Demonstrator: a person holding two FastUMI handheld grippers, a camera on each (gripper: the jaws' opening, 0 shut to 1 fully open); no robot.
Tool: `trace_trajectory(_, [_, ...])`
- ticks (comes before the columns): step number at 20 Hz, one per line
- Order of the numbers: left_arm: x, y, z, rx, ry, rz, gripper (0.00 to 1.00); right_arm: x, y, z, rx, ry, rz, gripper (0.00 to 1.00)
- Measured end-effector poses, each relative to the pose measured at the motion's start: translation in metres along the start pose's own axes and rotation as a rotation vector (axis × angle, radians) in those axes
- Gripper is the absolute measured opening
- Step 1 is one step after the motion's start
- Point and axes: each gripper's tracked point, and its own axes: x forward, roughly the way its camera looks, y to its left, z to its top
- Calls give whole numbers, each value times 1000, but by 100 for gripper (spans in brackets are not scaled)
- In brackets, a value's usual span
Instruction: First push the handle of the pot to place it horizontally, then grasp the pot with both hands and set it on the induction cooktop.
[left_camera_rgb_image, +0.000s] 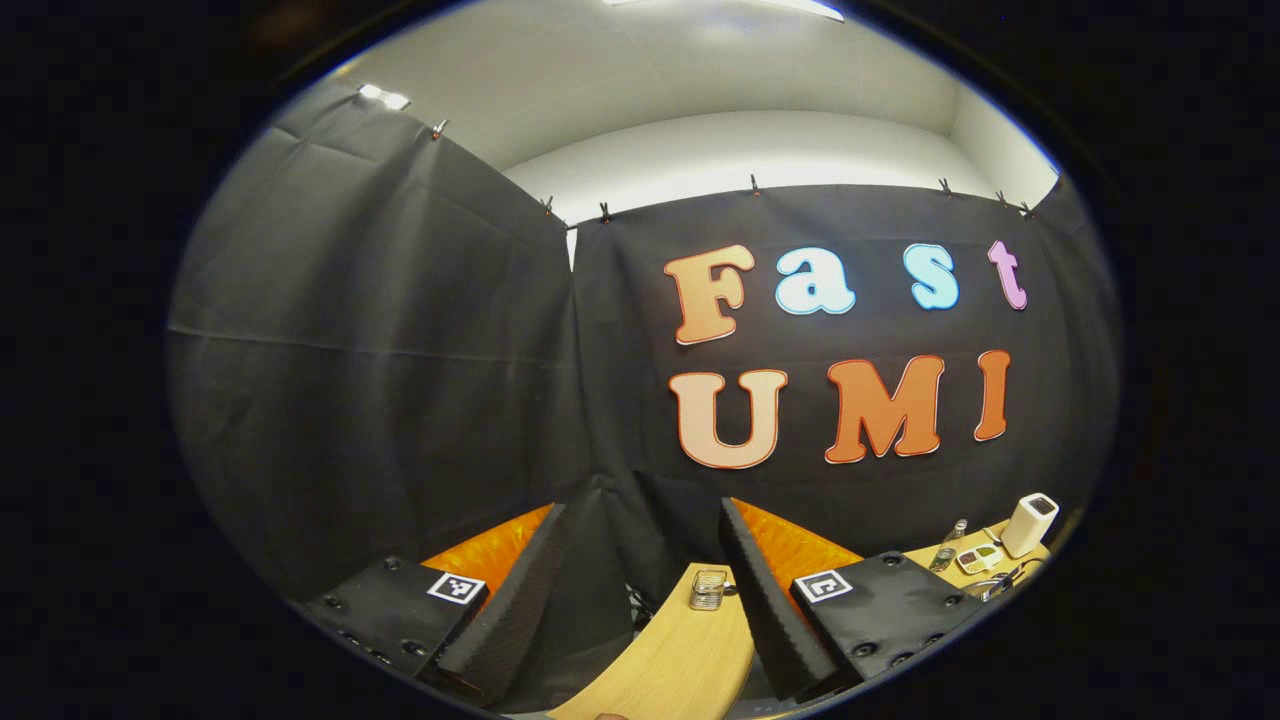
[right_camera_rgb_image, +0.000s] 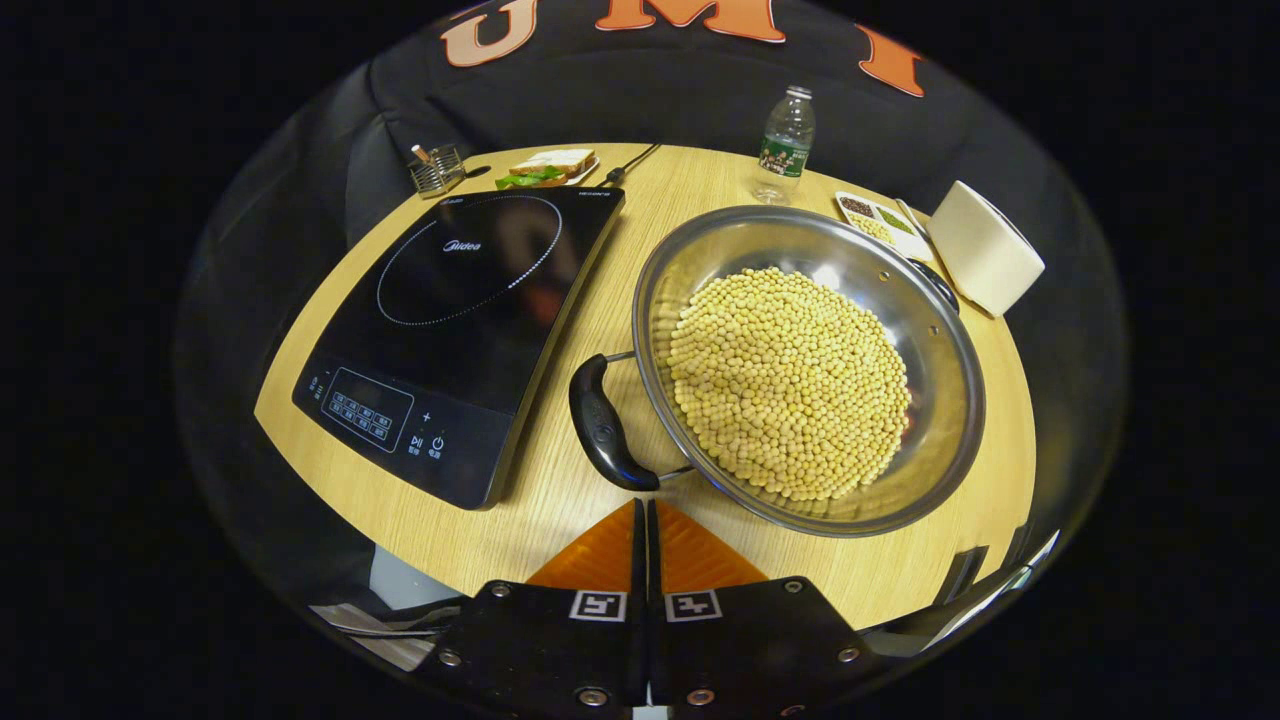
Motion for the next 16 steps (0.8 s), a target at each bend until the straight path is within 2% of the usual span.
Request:
trace_trajectory(8, [3,24,-2,-17,-3,31,97,9,15,21,44,-5,18,0])
trace_trajectory(16, [6,44,-9,-5,5,64,97,18,30,42,156,-9,59,0])
